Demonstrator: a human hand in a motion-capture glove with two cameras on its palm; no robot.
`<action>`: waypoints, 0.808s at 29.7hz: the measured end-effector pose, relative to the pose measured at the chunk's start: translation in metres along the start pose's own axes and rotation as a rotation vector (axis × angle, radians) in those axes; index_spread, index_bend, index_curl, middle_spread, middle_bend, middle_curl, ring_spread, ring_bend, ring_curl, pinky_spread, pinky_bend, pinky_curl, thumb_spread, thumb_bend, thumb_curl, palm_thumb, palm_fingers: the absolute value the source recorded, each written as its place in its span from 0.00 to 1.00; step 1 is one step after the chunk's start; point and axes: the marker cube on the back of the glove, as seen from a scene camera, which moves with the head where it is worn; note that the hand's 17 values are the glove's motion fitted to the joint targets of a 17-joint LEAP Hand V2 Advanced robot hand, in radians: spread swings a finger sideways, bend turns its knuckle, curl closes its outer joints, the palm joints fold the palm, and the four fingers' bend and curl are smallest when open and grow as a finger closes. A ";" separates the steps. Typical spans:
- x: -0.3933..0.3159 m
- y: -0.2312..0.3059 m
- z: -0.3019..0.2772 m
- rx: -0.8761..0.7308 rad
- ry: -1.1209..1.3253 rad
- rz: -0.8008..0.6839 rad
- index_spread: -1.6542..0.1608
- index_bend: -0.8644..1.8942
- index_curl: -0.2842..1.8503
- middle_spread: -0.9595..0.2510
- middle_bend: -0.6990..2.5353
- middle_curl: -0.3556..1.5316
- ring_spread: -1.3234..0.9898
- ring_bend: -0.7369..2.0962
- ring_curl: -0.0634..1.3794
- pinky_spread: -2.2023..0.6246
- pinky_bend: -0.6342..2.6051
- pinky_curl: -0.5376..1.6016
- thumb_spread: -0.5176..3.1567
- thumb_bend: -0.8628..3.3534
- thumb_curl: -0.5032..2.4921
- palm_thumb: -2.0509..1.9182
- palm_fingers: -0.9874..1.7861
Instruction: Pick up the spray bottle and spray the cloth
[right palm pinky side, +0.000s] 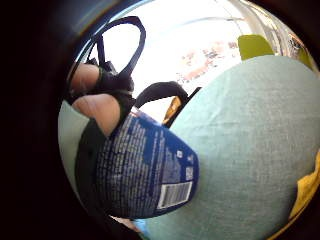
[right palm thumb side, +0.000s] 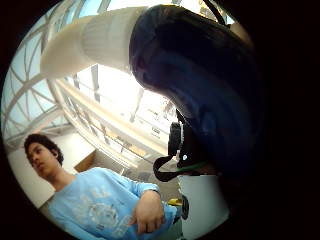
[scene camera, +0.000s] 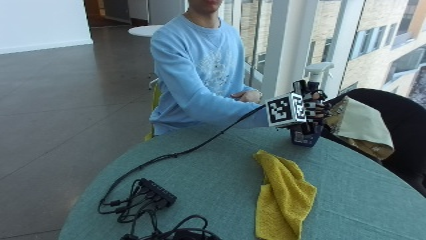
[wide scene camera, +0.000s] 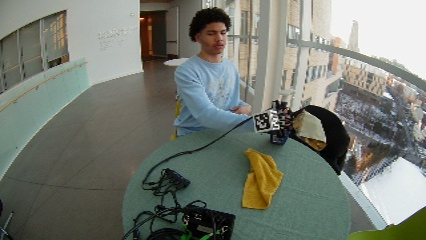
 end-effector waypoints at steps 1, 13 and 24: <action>0.000 0.001 0.000 -0.004 0.002 0.004 0.78 0.35 0.26 0.74 0.28 0.43 0.57 0.41 0.31 0.85 0.26 0.42 0.41 0.20 0.35 0.71 0.72; -0.014 0.028 -0.041 -0.104 0.077 0.084 0.73 0.32 0.22 0.75 0.28 0.42 0.57 0.40 0.31 0.84 0.31 0.45 0.43 0.20 0.33 0.69 0.57; -0.051 0.152 -0.180 -0.105 0.442 0.277 0.71 0.36 0.23 0.75 0.28 0.41 0.58 0.37 0.28 0.85 0.31 0.43 0.44 0.20 0.31 0.69 0.56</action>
